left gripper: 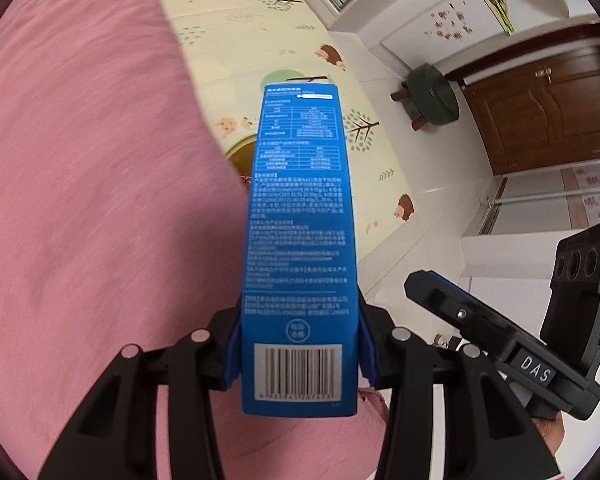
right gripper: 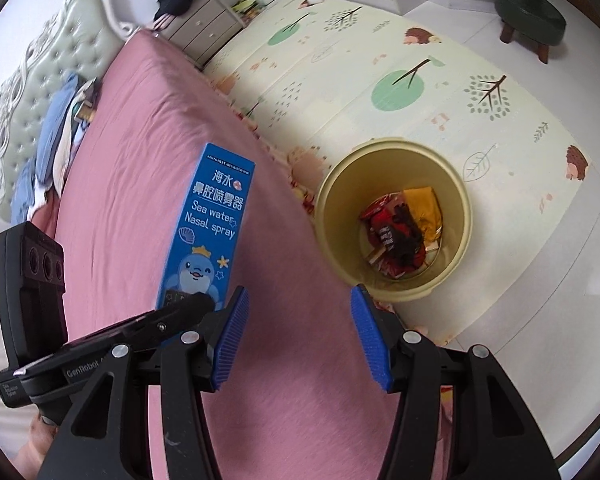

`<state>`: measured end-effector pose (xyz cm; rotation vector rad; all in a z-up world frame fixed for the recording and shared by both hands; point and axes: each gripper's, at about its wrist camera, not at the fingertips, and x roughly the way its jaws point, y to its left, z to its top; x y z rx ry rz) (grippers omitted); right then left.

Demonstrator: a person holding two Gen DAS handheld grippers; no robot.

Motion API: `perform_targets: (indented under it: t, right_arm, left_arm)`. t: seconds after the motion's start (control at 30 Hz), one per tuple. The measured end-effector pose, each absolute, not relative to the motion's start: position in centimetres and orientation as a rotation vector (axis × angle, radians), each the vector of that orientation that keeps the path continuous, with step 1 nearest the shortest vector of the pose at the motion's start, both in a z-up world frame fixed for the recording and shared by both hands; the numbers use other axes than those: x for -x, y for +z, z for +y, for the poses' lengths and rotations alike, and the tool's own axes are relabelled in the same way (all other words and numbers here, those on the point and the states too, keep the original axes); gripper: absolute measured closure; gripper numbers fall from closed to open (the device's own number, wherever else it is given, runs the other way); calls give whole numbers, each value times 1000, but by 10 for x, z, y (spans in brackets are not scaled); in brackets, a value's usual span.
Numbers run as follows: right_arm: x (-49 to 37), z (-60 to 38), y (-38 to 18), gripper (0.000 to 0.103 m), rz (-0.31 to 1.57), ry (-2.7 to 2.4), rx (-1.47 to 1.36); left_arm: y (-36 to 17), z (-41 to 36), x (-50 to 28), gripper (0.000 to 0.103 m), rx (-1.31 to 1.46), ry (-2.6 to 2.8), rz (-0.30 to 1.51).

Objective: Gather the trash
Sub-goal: 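Carry the blue box over the gold bin and open the left tool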

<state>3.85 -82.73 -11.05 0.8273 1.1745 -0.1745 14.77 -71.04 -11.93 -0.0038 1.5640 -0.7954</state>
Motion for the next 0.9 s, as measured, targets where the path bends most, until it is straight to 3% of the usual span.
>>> perform_targets:
  t: [0.73,0.8,0.83,0.9]
  right_arm:
    - [-49,-895,-130,50,1129,-272,-868]
    - [-49,-898,-129,50,1127,-281,-867]
    - [-49,-899,-129,50,1127,-285,-870]
    - [-50,-902,-128,50,1125,-292,-873]
  left_arm:
    - [-146,-810,-174,58,-138,-922,1582]
    - [-148,-814,-177,45,-157,-917,1585]
    - [-147,-814,-178,25,-168,-904,1580]
    - [-146,-814,-179,19,-182,-893,1568]
